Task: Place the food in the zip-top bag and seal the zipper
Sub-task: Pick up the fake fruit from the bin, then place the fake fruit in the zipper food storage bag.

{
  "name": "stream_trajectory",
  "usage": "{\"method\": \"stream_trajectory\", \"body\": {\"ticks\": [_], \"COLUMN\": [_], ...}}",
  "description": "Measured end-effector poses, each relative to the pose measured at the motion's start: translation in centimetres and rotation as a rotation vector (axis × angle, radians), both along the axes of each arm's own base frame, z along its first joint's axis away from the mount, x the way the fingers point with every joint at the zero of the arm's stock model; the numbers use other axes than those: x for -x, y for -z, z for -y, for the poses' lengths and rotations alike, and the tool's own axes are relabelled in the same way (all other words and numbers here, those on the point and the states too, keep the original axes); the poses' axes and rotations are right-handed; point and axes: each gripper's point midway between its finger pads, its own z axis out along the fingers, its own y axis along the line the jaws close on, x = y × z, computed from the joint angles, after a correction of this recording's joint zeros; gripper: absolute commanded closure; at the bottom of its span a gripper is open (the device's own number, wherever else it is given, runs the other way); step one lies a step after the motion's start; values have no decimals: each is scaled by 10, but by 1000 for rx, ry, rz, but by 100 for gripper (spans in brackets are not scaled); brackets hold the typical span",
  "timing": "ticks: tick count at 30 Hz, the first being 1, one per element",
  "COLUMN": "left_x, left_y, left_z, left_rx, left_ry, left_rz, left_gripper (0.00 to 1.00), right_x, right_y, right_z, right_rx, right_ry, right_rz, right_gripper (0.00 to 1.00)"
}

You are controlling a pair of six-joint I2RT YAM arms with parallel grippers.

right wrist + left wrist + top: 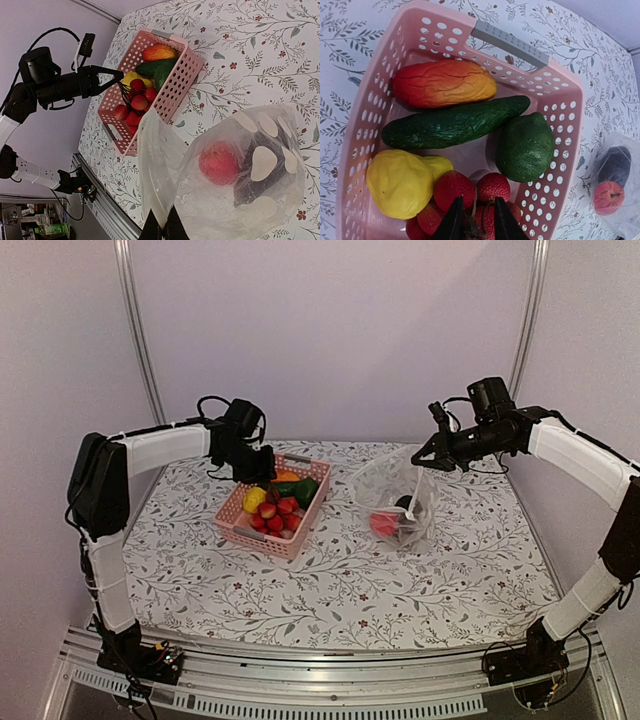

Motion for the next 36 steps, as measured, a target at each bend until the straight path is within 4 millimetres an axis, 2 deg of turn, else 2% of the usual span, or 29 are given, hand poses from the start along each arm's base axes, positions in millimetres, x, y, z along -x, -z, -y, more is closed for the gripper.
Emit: {"method": "stream_trajectory", "body": {"ticks": [2, 8, 11, 14, 17, 22, 26, 30, 36], "left_x": [-3, -6, -7, -7, 0, 22, 45, 61, 64], "left_y": [2, -3, -19, -58, -115, -218, -265, -276, -249], "left_z": [1, 0, 8, 22, 45, 100, 137, 167, 194], "left_rx": [-2, -10, 14, 72, 160, 361, 503, 603, 647], "left_ry": [-4, -3, 21, 57, 110, 250, 374, 476, 555], "left_rz": [2, 17, 45, 115, 225, 429, 509, 521, 462], "left_gripper": [100, 100, 100, 100, 100, 100, 100, 100, 100], "right_x": [0, 1, 1, 2, 2, 3, 0, -3, -7], "right_y": [0, 1, 1, 2, 3, 5, 3, -3, -14], "right_z": [0, 0, 1, 1, 1, 1, -1, -4, -8], "right_rx": [1, 2, 4, 7, 9, 12, 9, -5, -36], "right_ry": [0, 0, 0, -2, -3, -5, -8, -8, -1], "right_rz": [-3, -6, -7, -9, -10, -22, -27, -29, -38], "right_gripper": [100, 100, 100, 100, 100, 100, 100, 100, 100]}}
